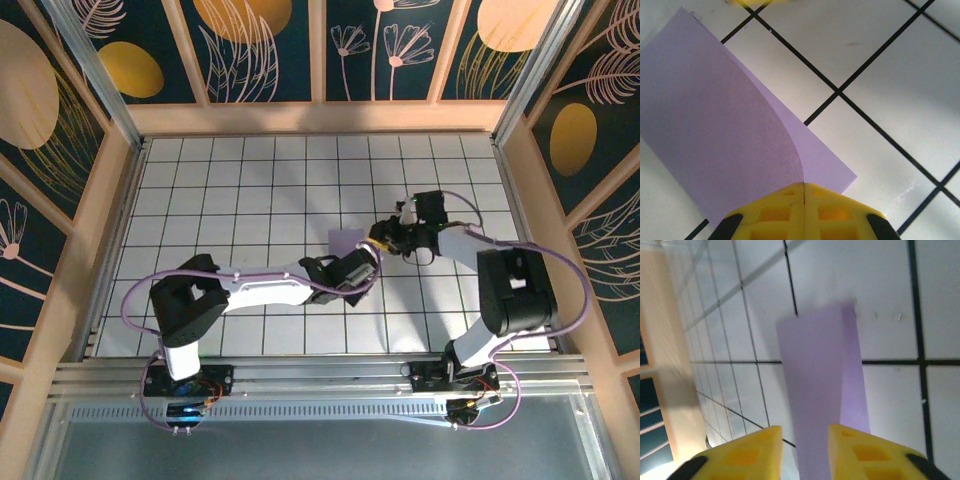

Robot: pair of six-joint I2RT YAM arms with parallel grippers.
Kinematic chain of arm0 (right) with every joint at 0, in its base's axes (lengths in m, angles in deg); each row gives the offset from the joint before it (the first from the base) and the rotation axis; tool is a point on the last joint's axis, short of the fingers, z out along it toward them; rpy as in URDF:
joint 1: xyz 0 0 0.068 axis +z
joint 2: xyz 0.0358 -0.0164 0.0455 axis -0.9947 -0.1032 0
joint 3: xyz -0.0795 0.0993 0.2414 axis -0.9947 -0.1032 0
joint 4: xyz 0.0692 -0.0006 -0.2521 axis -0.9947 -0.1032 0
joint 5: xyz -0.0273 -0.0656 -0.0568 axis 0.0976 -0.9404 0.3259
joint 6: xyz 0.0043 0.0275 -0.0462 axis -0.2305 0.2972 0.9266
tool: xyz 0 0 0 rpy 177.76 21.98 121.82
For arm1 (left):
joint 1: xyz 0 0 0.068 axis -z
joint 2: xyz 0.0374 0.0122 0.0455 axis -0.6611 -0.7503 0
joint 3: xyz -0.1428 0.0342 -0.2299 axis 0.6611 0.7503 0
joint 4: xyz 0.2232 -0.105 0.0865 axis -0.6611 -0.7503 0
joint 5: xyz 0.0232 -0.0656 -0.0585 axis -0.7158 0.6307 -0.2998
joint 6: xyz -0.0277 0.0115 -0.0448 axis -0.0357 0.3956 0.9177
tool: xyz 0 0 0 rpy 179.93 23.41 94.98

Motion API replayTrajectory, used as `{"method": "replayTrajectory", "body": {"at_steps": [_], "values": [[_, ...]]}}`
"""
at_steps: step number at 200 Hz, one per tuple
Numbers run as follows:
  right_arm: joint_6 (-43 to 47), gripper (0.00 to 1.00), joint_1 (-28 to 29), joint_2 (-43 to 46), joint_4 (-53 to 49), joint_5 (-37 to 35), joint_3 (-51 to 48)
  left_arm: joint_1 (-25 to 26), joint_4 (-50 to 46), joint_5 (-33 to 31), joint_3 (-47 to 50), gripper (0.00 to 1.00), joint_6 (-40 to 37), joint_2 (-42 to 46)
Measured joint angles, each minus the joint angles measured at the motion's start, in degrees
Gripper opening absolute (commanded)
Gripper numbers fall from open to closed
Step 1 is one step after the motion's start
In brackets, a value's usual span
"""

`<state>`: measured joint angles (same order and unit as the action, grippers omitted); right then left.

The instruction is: Fold a paper plane with a square sheet of paper (fold left side to right side)

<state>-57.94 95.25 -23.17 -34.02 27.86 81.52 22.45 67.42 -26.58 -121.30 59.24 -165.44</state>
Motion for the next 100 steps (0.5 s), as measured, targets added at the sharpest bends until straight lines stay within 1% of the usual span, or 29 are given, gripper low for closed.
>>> {"method": "replayTrajectory", "body": {"at_steps": [20,30,48,67,79,100], "values": [[1.8,0.33,-3.0,5.0,-0.5,-0.8,-0.3,-3.5,1.9,6.5,1.0,0.0,1.1,1.2],[2.8,0.29,-4.0,7.2,-0.9,-1.3,-1.1,-5.2,2.9,10.0,1.4,0.0,1.6,1.3],[4.7,0.15,-4.7,10.4,-2.0,-1.7,-3.8,-7.5,4.1,15.5,2.1,0.0,3.1,1.3],[5.3,0.0,-4.2,12.6,-2.4,-1.3,-8.4,-8.9,5.5,19.9,3.2,0.0,4.6,1.3],[4.9,0.0,-3.3,13.3,-2.5,-1.0,-11.5,-9.7,6.6,22.1,4.1,0.0,5.6,1.3],[3.4,0.0,0.6,13.4,-2.3,-0.3,-15.7,-10.8,7.8,25.0,5.3,0.0,7.4,1.3]]}}
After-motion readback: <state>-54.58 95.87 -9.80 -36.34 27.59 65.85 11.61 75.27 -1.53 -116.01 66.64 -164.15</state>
